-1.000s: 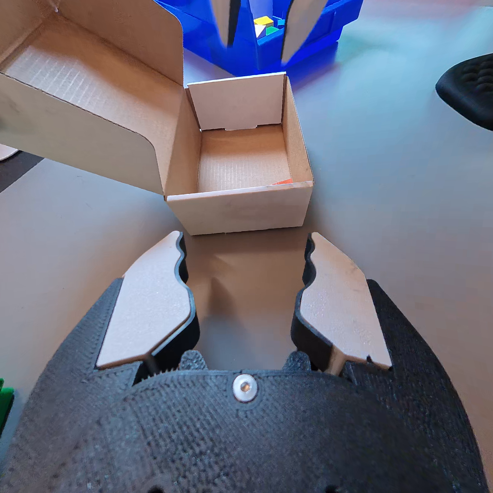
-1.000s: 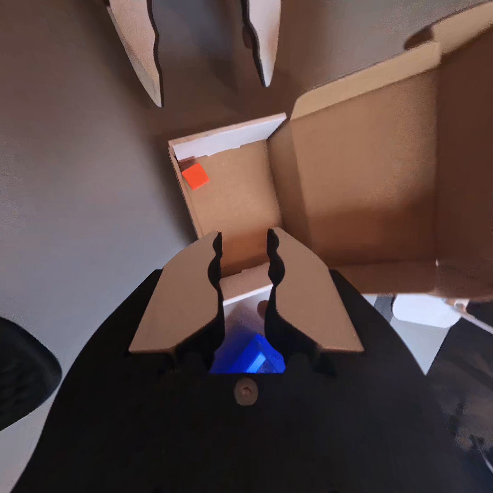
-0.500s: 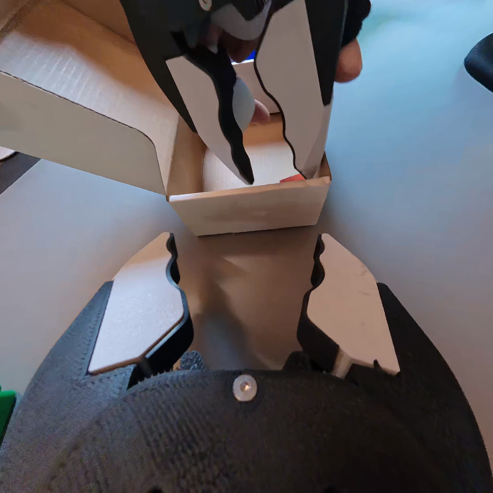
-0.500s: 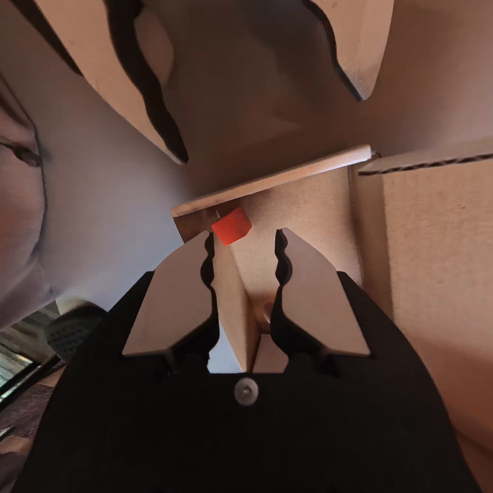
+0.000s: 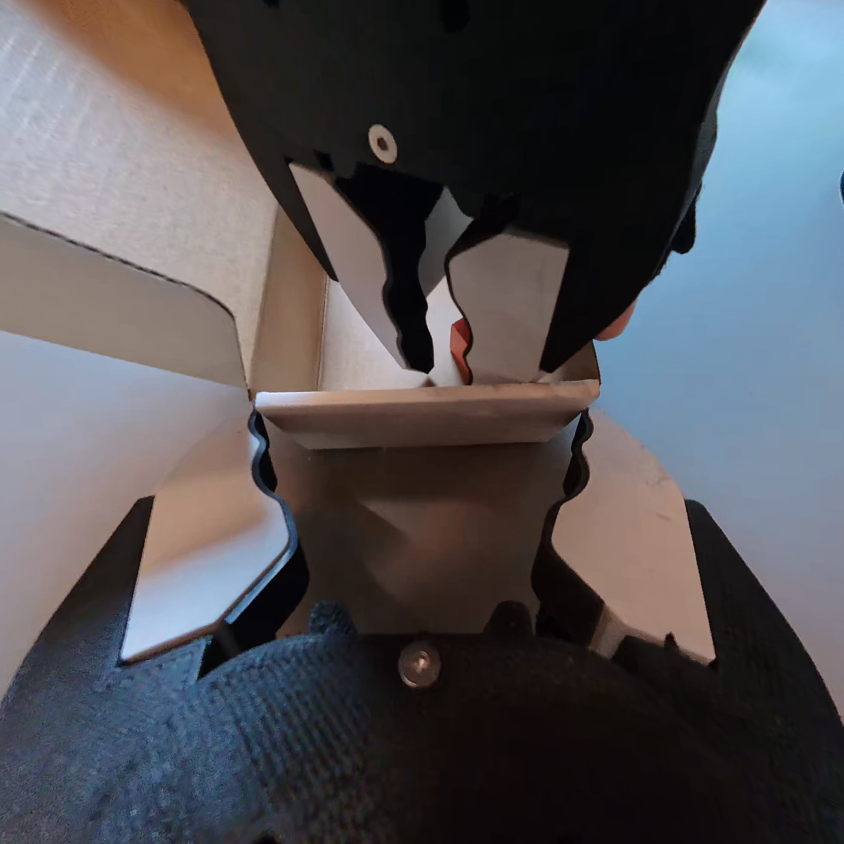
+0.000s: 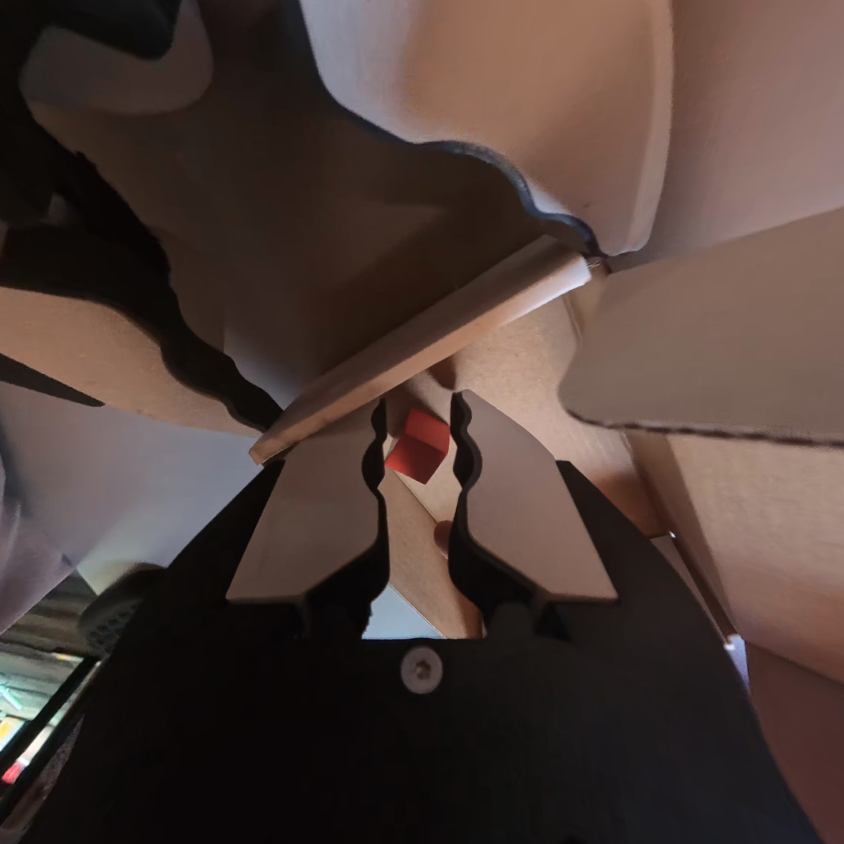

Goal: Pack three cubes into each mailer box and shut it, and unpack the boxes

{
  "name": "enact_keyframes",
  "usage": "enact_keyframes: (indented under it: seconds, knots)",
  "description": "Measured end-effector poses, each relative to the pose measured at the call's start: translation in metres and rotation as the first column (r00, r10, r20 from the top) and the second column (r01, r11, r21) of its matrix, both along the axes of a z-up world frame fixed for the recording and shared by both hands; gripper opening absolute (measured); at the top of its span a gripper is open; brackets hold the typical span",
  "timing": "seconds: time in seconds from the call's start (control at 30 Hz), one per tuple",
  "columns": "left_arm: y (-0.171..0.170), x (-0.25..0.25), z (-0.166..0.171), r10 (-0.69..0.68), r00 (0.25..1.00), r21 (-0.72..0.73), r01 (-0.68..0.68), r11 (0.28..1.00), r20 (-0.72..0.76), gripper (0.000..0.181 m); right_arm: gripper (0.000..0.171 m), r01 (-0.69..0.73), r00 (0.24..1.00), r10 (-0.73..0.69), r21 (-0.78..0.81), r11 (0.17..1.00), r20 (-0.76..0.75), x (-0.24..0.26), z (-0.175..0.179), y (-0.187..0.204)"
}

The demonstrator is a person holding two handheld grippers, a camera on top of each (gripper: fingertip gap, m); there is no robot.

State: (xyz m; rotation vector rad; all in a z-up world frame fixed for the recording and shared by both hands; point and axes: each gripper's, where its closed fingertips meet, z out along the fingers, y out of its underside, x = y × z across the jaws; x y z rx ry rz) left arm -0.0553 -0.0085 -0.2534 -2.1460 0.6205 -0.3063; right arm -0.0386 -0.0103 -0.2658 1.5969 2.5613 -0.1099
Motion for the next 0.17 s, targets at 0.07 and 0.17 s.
enact_keyframes:
  seconds: [0.07, 0.17]
  knots:
    - [0.0022, 0.0027, -0.0002, -0.002, 1.000, -0.002, 0.002, 1.000, 0.002, 0.124, 0.024, 0.019, 1.000, -0.019, 0.002, 1.000, -0.010, 0.0006, 0.0013, 0.0033]
    - [0.0029, 0.0042, 0.0001, -0.009, 1.000, 0.002, 0.009, 1.000, -0.002, 0.123, 0.031, -0.008, 0.999, 0.008, 0.001, 1.000, -0.047, 0.0013, 0.0085, 0.0079]
